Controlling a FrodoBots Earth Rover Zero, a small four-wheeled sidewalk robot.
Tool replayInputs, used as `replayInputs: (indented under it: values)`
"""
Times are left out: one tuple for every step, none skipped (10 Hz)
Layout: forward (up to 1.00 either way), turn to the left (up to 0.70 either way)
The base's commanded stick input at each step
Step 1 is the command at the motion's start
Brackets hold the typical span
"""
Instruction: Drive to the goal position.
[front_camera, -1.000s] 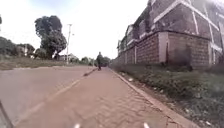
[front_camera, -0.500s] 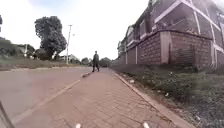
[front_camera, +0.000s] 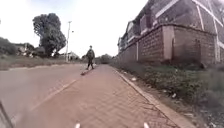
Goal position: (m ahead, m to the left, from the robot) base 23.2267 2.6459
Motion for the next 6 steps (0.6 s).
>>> replayInputs:
  values:
    - [0.5, 0.0]
    - [0.5, 0.0]
    - [0.5, 0.0]
    - [0.5, 0.0]
    - [0.5, 0.0]
    - [0.5, 0.0]
